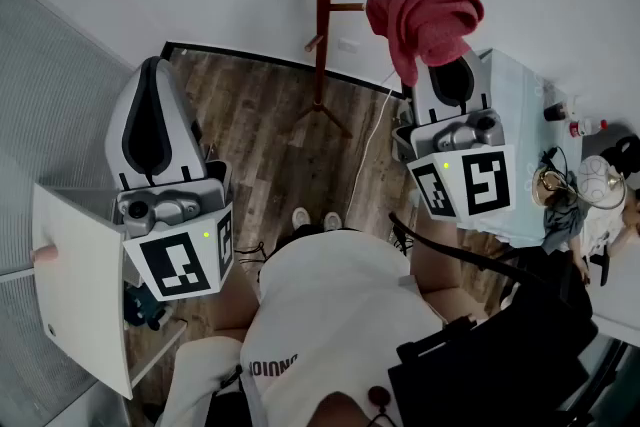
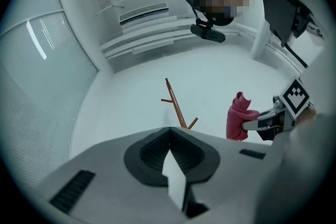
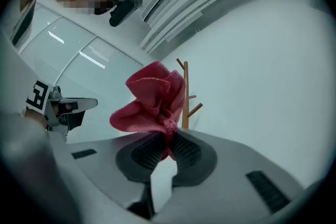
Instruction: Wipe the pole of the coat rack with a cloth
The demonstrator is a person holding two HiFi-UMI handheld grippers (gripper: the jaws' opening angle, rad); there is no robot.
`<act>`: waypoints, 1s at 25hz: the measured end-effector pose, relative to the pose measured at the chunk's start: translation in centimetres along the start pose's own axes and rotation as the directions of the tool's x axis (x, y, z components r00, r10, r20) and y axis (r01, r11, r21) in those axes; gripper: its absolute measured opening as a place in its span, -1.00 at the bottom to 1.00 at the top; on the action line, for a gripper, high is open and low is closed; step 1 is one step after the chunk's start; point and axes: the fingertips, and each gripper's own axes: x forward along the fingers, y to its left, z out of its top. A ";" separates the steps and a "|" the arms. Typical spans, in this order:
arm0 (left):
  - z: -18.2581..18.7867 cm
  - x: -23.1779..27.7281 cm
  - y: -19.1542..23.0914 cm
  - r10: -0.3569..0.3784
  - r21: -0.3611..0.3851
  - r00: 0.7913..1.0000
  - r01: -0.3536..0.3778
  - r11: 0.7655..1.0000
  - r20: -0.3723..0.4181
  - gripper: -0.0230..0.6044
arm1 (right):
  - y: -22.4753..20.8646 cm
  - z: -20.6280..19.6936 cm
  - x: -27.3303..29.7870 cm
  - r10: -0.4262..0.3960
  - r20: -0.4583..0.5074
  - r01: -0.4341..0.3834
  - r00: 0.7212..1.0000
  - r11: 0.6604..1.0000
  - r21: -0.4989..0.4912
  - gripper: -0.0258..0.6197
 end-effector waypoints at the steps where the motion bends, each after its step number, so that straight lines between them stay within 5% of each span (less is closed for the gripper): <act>1: 0.0 0.1 0.0 -0.002 0.004 1.000 0.002 1.000 0.001 -0.88 | 0.0 0.0 0.0 0.001 0.001 -0.001 1.000 1.000 -0.002 -0.78; 21: -0.2 -1.0 0.6 -0.029 0.052 0.999 0.030 0.998 -0.020 -0.88 | 0.6 0.4 0.0 -0.037 0.009 0.037 0.999 0.999 -0.010 -0.78; 25: -1.2 -1.6 1.5 -0.036 0.007 0.999 0.036 0.999 -0.027 -0.88 | 1.0 0.5 0.2 -0.062 0.011 0.062 0.998 0.998 -0.020 -0.78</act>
